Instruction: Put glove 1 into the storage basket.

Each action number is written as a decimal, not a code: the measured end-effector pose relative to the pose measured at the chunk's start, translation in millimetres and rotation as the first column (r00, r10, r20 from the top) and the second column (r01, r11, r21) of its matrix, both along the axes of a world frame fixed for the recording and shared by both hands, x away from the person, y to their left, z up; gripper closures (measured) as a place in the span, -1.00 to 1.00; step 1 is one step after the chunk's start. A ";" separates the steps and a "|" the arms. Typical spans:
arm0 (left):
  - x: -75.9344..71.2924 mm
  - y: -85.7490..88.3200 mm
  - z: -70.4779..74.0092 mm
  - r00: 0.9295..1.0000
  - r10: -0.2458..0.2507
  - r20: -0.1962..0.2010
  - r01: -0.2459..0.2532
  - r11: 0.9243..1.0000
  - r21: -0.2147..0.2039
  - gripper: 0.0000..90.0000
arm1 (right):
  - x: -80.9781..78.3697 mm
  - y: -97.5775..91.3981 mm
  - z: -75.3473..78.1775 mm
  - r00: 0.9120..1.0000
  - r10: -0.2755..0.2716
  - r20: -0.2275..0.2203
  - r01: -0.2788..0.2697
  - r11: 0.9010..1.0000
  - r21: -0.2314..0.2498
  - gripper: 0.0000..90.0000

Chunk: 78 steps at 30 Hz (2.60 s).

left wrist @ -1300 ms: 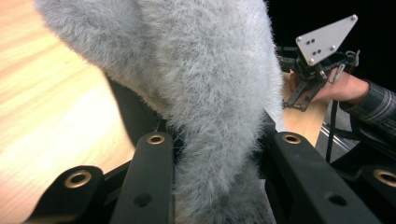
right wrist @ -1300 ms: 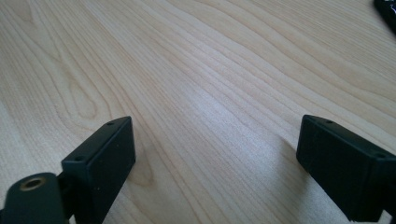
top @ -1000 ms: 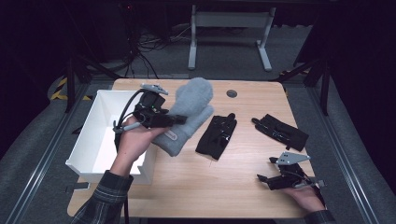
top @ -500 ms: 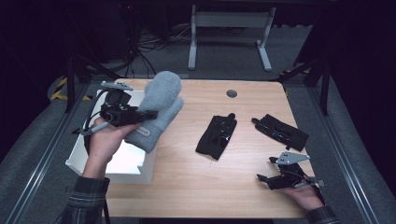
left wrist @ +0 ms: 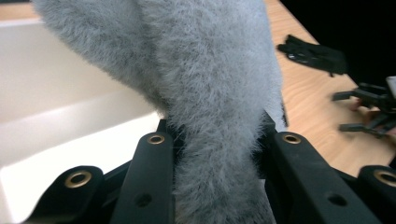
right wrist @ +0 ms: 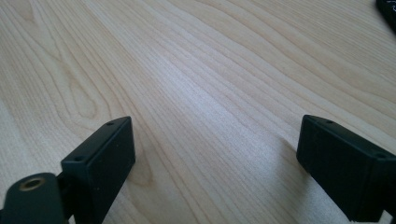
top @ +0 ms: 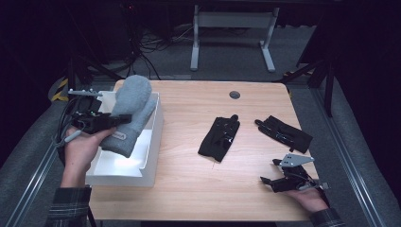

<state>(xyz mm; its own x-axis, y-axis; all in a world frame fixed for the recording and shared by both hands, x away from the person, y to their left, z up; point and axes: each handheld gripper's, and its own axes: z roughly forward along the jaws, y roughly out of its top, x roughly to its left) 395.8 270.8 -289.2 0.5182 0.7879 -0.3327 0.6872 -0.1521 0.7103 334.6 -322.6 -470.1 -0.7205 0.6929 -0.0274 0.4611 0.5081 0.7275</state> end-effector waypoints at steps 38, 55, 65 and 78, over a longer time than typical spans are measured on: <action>41.6 15.2 -123.4 0.952 0.159 -0.262 -0.129 0.983 0.128 -0.10 | 0.6 -0.2 -0.1 1.000 0.007 0.000 -0.007 1.000 0.000 -0.74; 32.4 -0.8 -55.2 0.985 0.153 -0.082 -0.141 0.980 0.140 -0.57 | 0.6 -0.2 0.0 1.000 0.007 0.000 -0.007 1.000 0.000 -0.74; 19.5 -45.6 -19.4 1.000 0.002 0.015 -0.003 0.992 0.126 -0.63 | 0.6 -0.1 0.0 1.000 0.007 -0.001 -0.007 1.000 0.000 -0.74; 6.7 -120.7 -18.9 0.983 -0.179 0.051 0.171 0.977 0.123 -0.66 | 0.6 -0.1 0.0 1.000 0.007 0.000 -0.007 1.000 -0.001 -0.74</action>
